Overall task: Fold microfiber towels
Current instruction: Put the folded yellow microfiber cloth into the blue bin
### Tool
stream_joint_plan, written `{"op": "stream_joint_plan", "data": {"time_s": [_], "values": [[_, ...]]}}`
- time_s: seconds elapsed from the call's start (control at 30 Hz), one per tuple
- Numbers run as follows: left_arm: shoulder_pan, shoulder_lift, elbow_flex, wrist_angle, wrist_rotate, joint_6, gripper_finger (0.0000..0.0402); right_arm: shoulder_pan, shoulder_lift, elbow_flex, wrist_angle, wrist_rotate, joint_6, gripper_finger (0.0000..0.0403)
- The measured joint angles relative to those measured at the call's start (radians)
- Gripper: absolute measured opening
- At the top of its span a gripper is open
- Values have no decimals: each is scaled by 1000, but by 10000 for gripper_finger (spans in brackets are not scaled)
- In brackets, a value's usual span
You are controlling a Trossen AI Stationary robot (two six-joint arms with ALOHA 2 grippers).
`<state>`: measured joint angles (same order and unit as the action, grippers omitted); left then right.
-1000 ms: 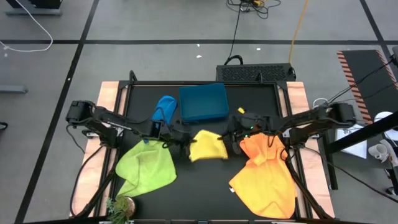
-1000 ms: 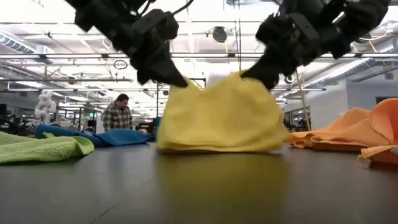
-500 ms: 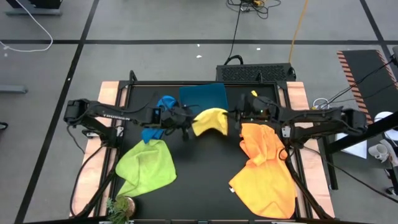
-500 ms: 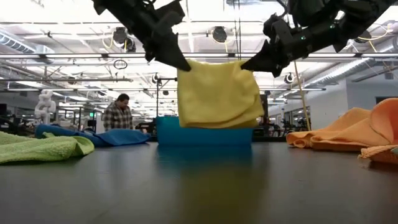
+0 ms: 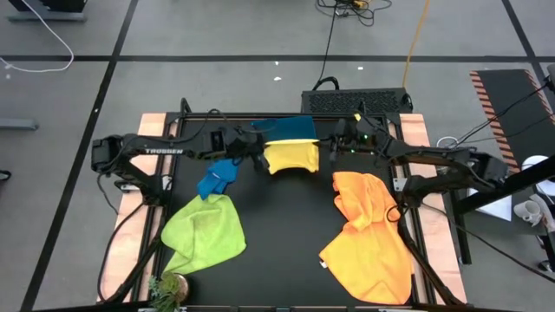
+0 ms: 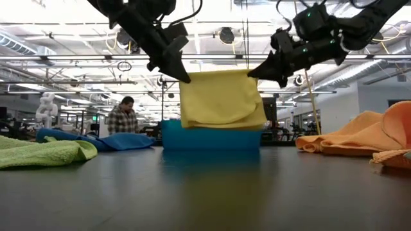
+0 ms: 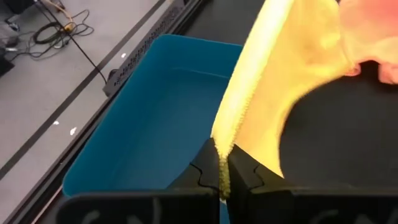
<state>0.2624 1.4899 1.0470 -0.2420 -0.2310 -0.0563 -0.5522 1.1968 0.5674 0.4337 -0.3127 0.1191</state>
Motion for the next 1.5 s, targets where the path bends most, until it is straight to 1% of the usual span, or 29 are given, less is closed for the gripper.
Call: {"op": "stream_joint_plan", "data": {"time_s": [0.07, 0.2, 0.27, 0.43, 0.6, 0.7, 0.77, 0.87, 0.97, 1.17, 1.23, 1.33, 1.5], "values": [[22, 0, 0, -3, 15, 2, 2, -27, 42, 0, 40, -33, 14, 0], [47, 0, -1, -10, 20, 10, 2, -59, 133, 1, 139, -49, 26, 0], [59, 0, -2, -8, 18, 20, 2, -71, 177, 18, 156, -59, 26, 0], [98, 7, -3, -2, 3, 44, 2, -87, 261, 102, 157, -55, 25, 0], [146, 7, -9, -2, 5, 45, 2, -101, 318, 161, 136, -56, 10, 0], [171, 7, -16, 1, 30, 45, 3, -112, 349, 176, 109, -58, -11, 0], [189, 11, -24, 11, 67, 45, 4, -121, 365, 180, 102, -59, -27, 0], [214, 44, -24, 19, 110, 42, 2, -135, 393, 180, 102, -60, -30, 0], [232, 101, -24, 30, 131, 36, 4, -138, 429, 180, 101, -59, -43, 0], [253, 200, -25, 71, 134, 35, 3, -147, 516, 180, 126, -54, -82, 1], [255, 212, -25, 91, 132, 35, 3, -148, 536, 180, 139, -29, -98, 6], [255, 215, -25, 117, 125, 35, 17, -150, 555, 180, 146, -2, -123, 21], [259, 215, -26, 132, 115, 29, 69, -150, 551, 180, 145, 4, -131, 62]]}}
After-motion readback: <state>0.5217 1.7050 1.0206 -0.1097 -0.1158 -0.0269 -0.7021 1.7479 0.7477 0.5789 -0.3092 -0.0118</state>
